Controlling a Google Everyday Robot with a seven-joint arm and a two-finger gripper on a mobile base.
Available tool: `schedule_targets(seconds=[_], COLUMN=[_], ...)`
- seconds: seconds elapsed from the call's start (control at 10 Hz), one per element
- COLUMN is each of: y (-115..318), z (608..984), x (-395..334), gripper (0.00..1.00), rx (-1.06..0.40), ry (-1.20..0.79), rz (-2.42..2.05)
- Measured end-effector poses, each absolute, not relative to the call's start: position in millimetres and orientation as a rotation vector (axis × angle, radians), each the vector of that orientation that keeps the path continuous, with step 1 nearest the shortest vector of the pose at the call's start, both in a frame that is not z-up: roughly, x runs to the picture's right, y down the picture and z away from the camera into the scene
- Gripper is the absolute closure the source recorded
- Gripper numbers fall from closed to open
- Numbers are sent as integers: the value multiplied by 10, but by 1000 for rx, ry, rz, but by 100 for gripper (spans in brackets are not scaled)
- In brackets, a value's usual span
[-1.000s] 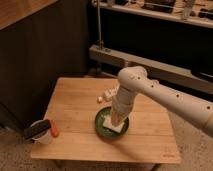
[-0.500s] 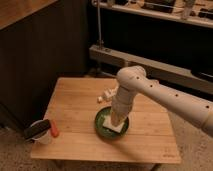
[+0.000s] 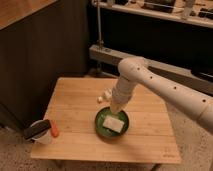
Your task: Stand the bottle upright
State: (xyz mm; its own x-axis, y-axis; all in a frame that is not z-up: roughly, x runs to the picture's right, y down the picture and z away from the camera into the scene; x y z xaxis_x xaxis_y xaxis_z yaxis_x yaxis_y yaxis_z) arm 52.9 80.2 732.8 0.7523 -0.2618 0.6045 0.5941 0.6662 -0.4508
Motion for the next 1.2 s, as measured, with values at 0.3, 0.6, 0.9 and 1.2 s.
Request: schedule_targets(seconds=[0.3, 0.6, 0.9, 1.2], y=[450, 113, -136, -434], z=[7465, 7498, 7657, 7923], x=[626, 708, 520, 371], gripper=[20, 20, 20, 20], rx=[-559, -325, -231, -207], ry=[-492, -482, -432, -391], rz=[-476, -451, -472, -464])
